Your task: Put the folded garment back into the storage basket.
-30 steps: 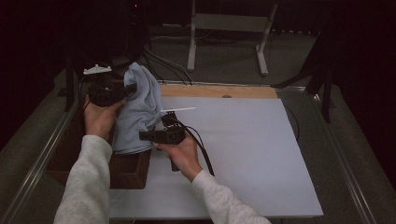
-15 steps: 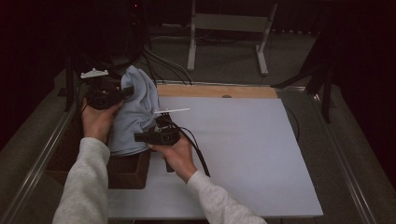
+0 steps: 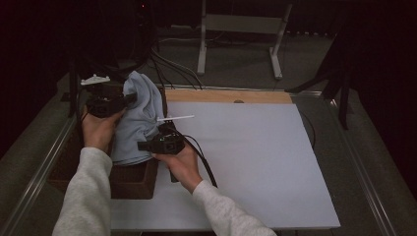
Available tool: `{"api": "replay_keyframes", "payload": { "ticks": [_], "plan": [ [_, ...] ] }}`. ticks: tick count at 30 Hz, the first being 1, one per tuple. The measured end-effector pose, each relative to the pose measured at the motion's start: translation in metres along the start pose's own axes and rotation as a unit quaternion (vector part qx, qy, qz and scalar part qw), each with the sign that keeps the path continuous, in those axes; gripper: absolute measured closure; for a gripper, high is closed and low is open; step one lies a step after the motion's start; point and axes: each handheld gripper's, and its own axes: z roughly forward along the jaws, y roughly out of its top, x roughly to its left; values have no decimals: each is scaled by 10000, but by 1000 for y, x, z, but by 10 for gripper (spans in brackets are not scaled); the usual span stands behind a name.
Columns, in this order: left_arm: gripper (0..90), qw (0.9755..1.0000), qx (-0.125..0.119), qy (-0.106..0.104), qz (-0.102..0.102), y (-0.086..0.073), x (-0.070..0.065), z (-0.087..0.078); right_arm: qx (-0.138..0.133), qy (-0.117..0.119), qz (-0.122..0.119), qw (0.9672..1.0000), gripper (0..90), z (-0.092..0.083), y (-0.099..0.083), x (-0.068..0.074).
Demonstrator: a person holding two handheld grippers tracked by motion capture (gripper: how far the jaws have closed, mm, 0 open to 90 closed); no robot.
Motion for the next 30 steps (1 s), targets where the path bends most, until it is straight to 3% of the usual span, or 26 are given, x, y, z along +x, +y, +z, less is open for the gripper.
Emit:
{"api": "replay_keyframes", "payload": {
  "ticks": [30],
  "plan": [
    [802, 9999, 16, 124, -18, -9, 20, -10, 129, 8, 29, 9999, 802, 23, -4, 7]
  ]
}}
